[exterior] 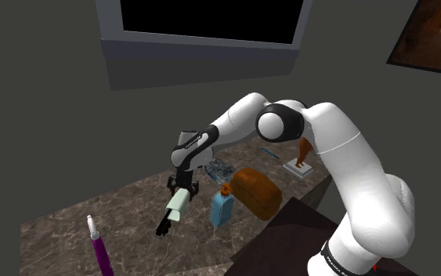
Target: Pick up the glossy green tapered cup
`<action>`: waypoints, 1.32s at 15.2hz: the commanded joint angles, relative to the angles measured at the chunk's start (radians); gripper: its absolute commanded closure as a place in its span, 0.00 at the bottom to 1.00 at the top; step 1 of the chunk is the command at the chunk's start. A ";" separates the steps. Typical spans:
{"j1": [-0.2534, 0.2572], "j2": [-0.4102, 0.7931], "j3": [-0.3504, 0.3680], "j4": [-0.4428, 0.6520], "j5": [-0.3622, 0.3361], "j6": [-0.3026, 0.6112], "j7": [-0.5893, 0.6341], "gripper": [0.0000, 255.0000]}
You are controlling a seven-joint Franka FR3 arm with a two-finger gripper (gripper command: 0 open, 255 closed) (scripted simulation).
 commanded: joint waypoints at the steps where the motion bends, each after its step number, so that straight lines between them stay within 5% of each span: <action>1: -0.001 0.017 0.000 0.008 0.000 0.009 -0.003 0.00; 2: -0.001 0.017 0.000 0.008 0.000 0.009 -0.003 0.00; 3: 0.000 0.017 0.000 0.008 0.000 0.008 -0.003 1.00; 20: -0.004 -0.076 0.001 -0.036 0.000 -0.040 0.008 1.00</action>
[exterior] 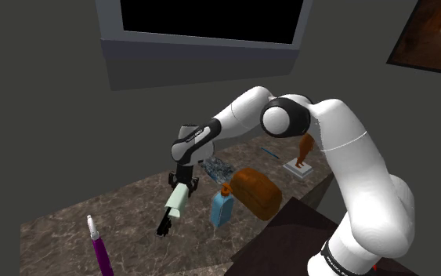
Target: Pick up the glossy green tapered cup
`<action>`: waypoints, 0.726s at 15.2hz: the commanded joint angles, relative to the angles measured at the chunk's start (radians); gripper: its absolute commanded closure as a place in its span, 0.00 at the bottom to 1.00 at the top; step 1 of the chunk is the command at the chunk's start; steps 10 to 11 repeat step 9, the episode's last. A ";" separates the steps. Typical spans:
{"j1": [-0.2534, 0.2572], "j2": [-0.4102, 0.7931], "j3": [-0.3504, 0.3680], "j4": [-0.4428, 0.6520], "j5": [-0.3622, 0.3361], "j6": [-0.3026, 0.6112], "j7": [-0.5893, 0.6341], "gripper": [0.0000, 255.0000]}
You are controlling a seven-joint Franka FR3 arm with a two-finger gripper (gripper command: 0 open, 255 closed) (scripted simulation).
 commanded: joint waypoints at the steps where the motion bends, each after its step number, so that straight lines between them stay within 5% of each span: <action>1: -0.001 -0.022 0.000 -0.010 0.000 -0.012 0.003 1.00; 11: -0.003 -0.089 0.001 -0.032 0.000 -0.056 0.012 1.00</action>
